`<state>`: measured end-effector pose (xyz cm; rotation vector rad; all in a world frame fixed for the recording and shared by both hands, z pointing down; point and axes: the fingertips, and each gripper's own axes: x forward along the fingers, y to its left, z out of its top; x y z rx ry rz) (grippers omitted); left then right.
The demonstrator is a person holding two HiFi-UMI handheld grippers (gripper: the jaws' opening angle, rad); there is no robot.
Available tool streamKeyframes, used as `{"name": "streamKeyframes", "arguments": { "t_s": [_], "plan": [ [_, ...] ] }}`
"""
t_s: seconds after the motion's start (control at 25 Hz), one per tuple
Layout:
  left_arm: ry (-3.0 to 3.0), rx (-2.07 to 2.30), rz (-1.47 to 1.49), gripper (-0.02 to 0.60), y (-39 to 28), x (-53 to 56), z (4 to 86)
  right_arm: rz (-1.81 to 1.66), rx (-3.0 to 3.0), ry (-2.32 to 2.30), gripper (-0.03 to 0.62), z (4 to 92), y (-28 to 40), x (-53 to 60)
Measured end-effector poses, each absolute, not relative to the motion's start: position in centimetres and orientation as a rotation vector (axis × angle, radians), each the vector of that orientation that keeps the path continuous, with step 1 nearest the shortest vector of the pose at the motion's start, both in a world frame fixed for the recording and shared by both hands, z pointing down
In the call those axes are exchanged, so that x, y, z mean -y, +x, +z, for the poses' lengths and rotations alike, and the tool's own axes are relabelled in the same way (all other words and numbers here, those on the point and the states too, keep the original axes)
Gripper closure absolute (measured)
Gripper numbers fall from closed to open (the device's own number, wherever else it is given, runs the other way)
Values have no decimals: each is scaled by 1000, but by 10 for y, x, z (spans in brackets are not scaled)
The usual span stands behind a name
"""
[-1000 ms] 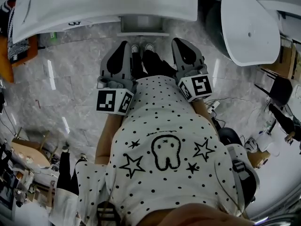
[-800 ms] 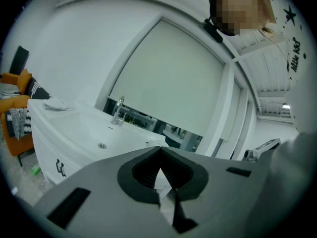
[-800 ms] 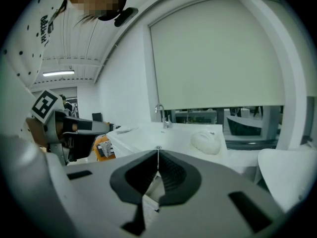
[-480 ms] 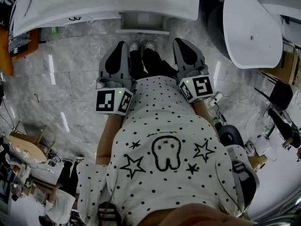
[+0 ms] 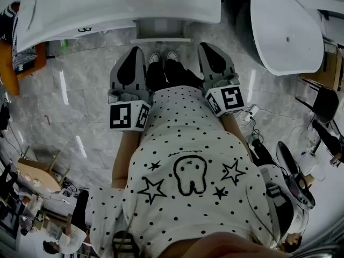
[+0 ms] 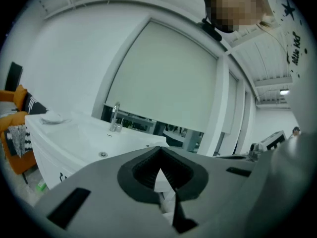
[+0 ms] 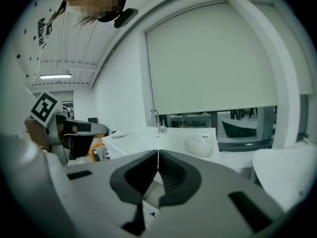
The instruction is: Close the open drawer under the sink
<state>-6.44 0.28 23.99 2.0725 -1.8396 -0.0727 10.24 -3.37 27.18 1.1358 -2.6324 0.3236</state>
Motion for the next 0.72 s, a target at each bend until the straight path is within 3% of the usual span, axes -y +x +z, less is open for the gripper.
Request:
{"name": "streamKeyframes", "arguments": {
  "t_s": [0.28, 0.6, 0.68, 0.72],
  "plan": [
    [2086, 1771, 272, 575, -73, 4, 283, 307, 2625, 1157, 579, 268, 104, 43],
    [2005, 1671, 417, 569, -82, 8, 348, 308, 2612, 1135, 579, 275, 94, 53],
    [1971, 1604, 436, 483, -77, 7, 367, 317, 2607, 1124, 579, 276, 92, 54],
    [1956, 1580, 445, 482, -74, 6, 376, 323, 2605, 1119, 579, 278, 91, 55]
  ]
}}
